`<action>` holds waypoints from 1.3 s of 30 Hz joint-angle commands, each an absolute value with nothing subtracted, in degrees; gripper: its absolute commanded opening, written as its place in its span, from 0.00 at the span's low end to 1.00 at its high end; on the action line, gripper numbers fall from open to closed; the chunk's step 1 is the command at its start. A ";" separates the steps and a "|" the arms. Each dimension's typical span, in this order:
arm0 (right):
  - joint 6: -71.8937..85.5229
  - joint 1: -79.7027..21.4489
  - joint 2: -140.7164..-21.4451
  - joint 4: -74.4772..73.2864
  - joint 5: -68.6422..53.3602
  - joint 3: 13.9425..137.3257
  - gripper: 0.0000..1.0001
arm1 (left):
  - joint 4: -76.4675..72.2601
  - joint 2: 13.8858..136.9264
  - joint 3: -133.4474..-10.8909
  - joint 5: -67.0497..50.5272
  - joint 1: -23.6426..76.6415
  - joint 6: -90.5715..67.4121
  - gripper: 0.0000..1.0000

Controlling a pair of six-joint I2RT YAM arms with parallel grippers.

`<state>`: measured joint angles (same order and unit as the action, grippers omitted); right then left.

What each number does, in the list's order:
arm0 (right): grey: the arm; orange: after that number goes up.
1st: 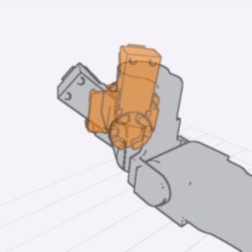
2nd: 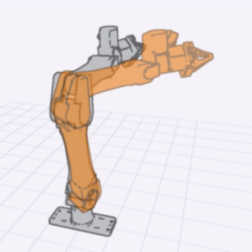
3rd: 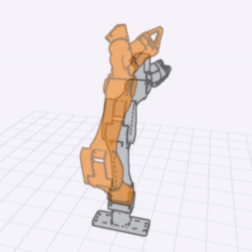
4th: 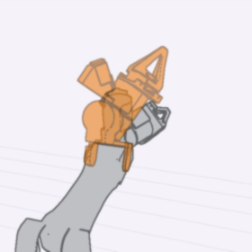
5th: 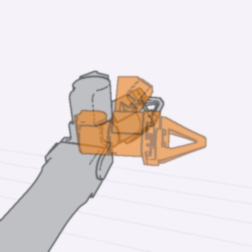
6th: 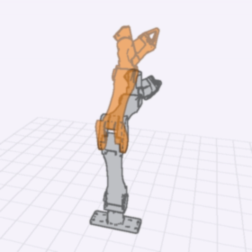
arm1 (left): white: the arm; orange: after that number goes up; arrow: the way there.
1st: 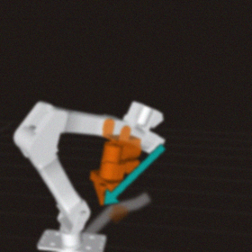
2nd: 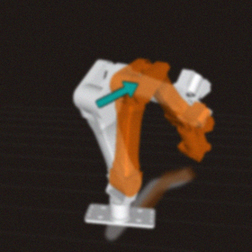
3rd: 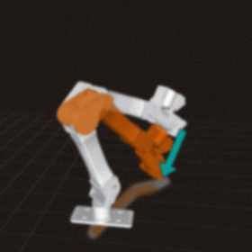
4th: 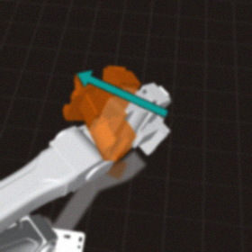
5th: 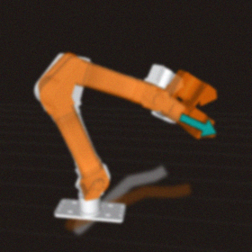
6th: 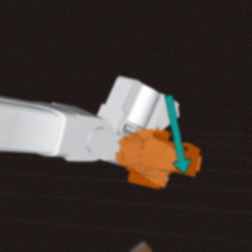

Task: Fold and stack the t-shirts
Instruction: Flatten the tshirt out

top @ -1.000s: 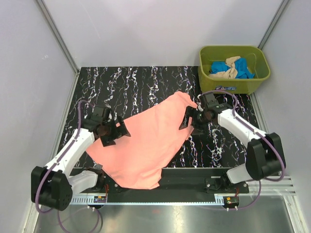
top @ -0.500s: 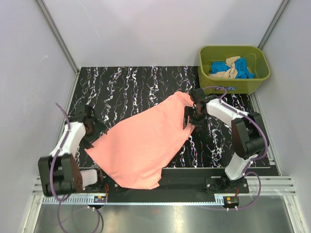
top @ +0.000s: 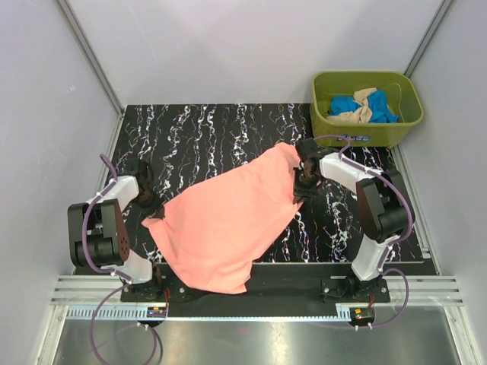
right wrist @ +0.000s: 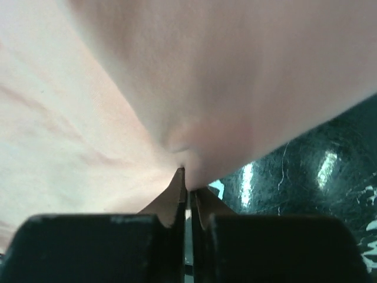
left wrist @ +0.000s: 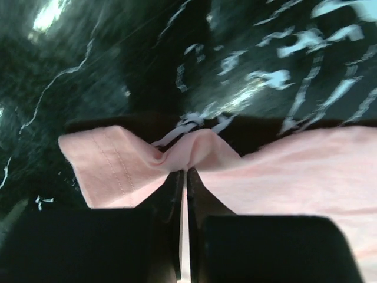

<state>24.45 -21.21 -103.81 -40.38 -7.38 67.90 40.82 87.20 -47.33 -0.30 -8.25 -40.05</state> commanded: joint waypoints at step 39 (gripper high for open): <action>19.78 -19.25 -109.07 -66.79 -8.01 114.33 0.70 | 55.46 100.27 -101.15 20.94 -1.66 -23.38 0.55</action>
